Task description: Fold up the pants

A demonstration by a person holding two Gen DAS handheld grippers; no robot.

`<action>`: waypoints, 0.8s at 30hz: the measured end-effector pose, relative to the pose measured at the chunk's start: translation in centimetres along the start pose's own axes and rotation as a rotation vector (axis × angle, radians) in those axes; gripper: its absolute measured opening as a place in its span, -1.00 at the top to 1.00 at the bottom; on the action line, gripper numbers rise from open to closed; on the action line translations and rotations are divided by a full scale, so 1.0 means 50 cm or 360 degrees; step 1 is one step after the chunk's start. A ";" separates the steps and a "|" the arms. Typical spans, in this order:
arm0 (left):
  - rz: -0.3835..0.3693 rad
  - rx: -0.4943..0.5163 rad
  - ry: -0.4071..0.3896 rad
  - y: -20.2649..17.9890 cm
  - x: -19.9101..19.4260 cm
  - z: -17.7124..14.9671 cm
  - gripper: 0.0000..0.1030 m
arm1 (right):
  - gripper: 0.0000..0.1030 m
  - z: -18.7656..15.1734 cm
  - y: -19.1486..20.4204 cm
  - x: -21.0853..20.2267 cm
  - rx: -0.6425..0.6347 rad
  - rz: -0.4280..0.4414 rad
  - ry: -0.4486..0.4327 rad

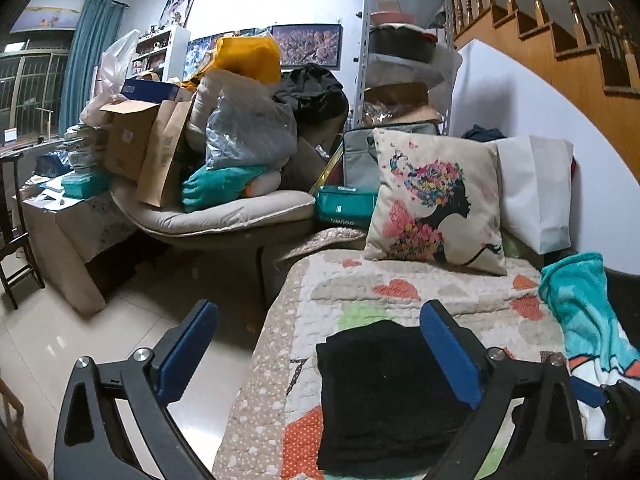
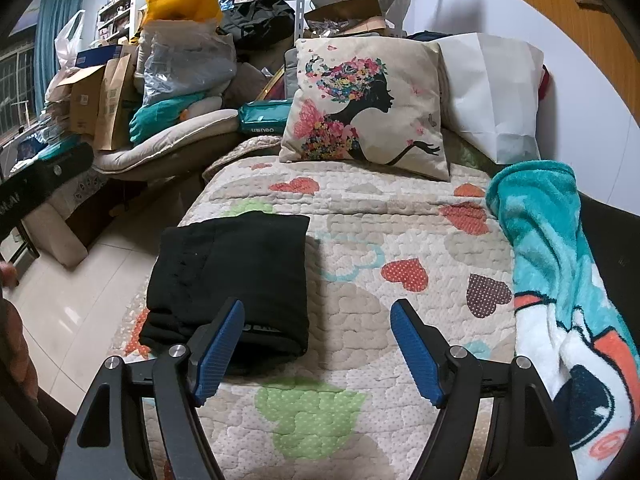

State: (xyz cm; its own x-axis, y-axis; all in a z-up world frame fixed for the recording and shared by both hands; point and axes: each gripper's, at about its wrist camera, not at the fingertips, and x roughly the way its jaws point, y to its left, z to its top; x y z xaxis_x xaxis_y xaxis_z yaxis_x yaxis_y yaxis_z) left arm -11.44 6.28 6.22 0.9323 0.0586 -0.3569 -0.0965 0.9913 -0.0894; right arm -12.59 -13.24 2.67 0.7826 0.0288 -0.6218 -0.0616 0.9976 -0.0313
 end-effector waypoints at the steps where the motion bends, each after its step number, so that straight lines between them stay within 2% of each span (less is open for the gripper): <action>1: -0.0008 -0.0003 0.0006 0.001 -0.001 0.001 -1.00 | -0.57 -0.001 -0.001 0.001 0.0003 0.0001 0.0001; 11: -0.0076 0.0027 0.0076 -0.013 0.008 -0.006 -1.00 | -0.57 -0.001 0.003 0.006 -0.0010 0.0010 0.0021; 21: -0.0140 -0.0045 0.0272 -0.005 0.045 -0.018 -1.00 | -0.58 -0.005 -0.009 0.016 0.0019 0.0017 0.0042; 24: -0.0151 -0.0072 0.0381 0.002 0.069 -0.026 -1.00 | -0.58 -0.004 -0.009 0.016 0.0020 0.0018 0.0043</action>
State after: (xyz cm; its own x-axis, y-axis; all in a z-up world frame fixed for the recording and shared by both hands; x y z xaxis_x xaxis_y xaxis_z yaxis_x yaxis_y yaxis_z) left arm -8.69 6.45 3.79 0.8293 -0.0692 -0.5544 -0.0333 0.9844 -0.1727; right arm -12.07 -13.67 2.01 0.7647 0.0388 -0.6432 -0.0628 0.9979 -0.0144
